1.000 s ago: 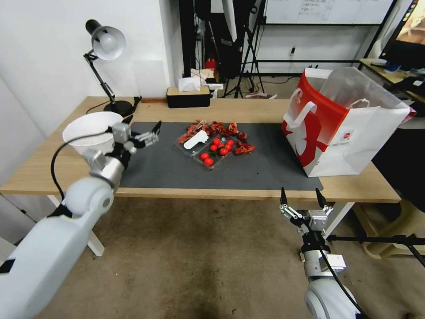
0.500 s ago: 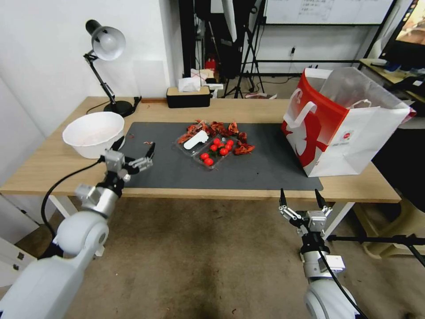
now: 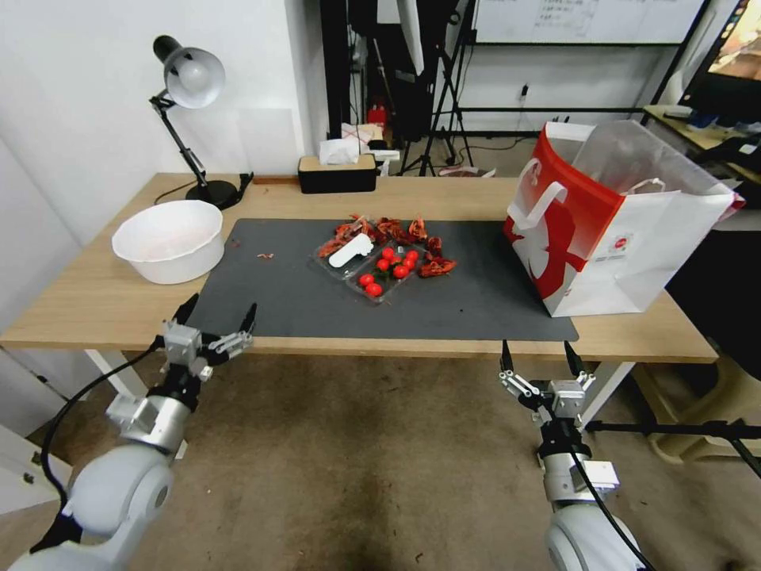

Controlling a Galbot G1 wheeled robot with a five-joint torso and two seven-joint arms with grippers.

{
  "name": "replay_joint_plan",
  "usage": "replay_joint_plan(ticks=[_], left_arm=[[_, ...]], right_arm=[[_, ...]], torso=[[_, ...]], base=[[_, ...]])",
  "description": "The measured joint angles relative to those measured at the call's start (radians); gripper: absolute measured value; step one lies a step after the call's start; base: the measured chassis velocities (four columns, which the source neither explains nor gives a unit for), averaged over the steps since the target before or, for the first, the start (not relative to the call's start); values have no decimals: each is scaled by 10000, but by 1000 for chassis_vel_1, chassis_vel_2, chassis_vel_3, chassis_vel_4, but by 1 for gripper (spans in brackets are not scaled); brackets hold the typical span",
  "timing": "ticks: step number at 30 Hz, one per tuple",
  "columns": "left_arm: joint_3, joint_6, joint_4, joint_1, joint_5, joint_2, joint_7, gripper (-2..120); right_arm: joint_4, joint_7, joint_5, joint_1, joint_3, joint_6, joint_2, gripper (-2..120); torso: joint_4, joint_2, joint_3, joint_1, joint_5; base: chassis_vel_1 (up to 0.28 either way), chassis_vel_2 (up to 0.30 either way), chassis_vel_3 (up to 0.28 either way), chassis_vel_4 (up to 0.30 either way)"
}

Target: Pick up the trash from the table and place it into the takeout bag.

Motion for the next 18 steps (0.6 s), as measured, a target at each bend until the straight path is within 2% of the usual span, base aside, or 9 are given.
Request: replay_joint_plan(ticks=[6,18], left_arm=[[-144,-461,-60,782,369,-365,-20,100],[-23,-1042,352,1057,468,-622,-19,100]], right_arm=[[15,15,-18,-53,15,18,3,100],[-22,21,-49,-147,17,22,32,100]], torso=[[-1,0,0,0,-1],[-1,-1,0,0,-1]], base=[[0,0,0,0],[0,0,0,0]])
